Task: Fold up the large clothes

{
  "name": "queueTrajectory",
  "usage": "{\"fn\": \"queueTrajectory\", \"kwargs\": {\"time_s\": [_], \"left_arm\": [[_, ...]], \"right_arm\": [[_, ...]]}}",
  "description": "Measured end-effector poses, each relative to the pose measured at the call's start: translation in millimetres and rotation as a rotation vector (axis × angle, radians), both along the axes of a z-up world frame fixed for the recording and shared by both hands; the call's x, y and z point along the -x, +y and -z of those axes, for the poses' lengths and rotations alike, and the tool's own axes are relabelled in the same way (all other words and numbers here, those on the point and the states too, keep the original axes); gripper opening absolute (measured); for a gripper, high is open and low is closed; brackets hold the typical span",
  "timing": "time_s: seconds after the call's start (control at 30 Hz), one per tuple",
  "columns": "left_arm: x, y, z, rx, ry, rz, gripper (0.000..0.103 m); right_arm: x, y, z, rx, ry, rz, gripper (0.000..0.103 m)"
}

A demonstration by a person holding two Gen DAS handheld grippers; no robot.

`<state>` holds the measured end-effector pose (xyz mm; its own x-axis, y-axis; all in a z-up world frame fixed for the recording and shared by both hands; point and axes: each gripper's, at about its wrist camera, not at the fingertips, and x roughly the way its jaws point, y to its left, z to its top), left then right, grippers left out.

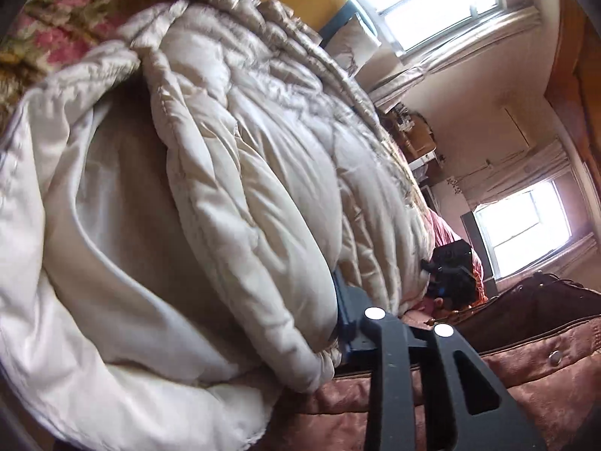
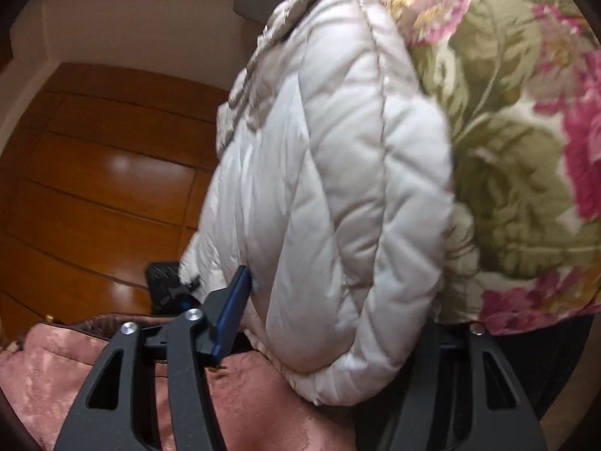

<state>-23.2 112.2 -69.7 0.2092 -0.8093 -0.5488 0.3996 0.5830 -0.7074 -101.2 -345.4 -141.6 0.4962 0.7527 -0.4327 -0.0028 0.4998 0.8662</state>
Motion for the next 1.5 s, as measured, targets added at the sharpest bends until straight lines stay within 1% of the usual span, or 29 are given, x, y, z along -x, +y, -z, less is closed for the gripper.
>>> {"fn": "queueTrajectory", "kwargs": {"time_s": [0.03,0.07,0.1,0.13,0.17,0.23,0.3,0.37,0.43,0.47,0.63,0.7,0.77,0.8,0.93,1.0,1.03,1.13,1.2,1.27,1.4,1.5], "left_arm": [[1.8,-4.0,-5.6,-0.013,-0.024,-0.010,0.022],[1.2,-4.7,-10.5,-0.016,-0.042,-0.017,0.020],[2.7,-5.9,-18.4,-0.015,-0.069,-0.031,0.018],[3.7,-5.7,-25.1,-0.005,-0.091,-0.045,0.018],[4.5,-5.9,-31.7,0.013,-0.114,-0.059,0.017],[7.1,-2.1,-48.6,0.069,-0.165,-0.097,0.016],[12.6,1.9,-63.1,0.124,-0.199,-0.130,0.015],[16.6,7.8,-77.3,0.170,-0.232,-0.142,0.014],[18.9,9.3,-91.2,0.202,-0.269,-0.136,0.014],[23.1,9.2,-99.3,0.230,-0.287,-0.127,0.014],[35.0,19.1,-133.1,0.332,-0.363,-0.106,0.014],[46.3,28.4,-142.1,0.377,-0.387,-0.108,0.014],[54.7,36.9,-145.9,0.422,-0.394,-0.116,0.014],[59.9,39.3,-147.8,0.439,-0.393,-0.118,0.014],[70.4,42.8,-153.3,0.459,-0.366,-0.101,0.014],[74.6,45.2,-157.8,0.492,-0.334,-0.075,0.014],[75.9,50.8,-159.1,0.508,-0.327,-0.062,0.014],[74.3,53.1,-168.7,0.544,-0.320,-0.012,0.015],[65.6,48.7,-170.9,0.530,-0.323,-0.004,0.016],[52.0,44.5,-170.8,0.511,-0.304,-0.013,0.016],[14.4,32.2,-165.8,0.469,-0.243,-0.041,0.017],[-16.5,23.9,-154.1,0.422,-0.201,-0.061,0.017]], "right_arm": [[-4.4,5.4,-3.3,0.028,-0.005,-0.010,0.027],[-7.7,9.1,-8.2,0.039,-0.023,-0.010,0.024],[-8.2,10.0,-16.2,0.027,-0.065,-0.007,0.020],[-6.7,9.1,-26.9,0.009,-0.124,0.003,0.019],[-4.0,6.9,-39.6,-0.008,-0.189,0.018,0.018],[1.0,0.6,-62.5,-0.021,-0.286,0.055,0.017],[4.2,-6.2,-77.9,-0.054,-0.343,0.093,0.016],[8.2,-10.1,-90.7,-0.089,-0.396,0.107,0.016],[12.9,-10.5,-102.0,-0.125,-0.448,0.090,0.016],[15.7,-10.7,-108.1,-0.135,-0.477,0.080,0.016],[26.2,-6.7,-140.7,-0.166,-0.608,0.042,0.016],[32.8,-7.1,-149.9,-0.183,-0.656,0.030,0.016],[39.2,-8.4,-157.3,-0.194,-0.692,0.014,0.016],[40.8,-7.0,-160.0,-0.194,-0.702,0.003,0.016],[67.4,2.4,-169.9,-0.200,-0.723,-0.045,0.016],[76.9,1.8,-170.9,-0.232,-0.724,-0.064,0.016],[82.2,1.3,-179.5,-0.249,-0.726,-0.073,0.016],[86.8,0.1,-178.9,-0.293,-0.738,-0.080,0.016],[81.0,-1.9,-176.2,-0.311,-0.732,-0.066,0.016],[73.1,-3.7,-174.5,-0.312,-0.713,-0.044,0.016],[43.1,-6.2,-175.3,-0.335,-0.643,0.018,0.017],[16.3,-10.4,-163.3,-0.361,-0.581,0.057,0.019]]}}
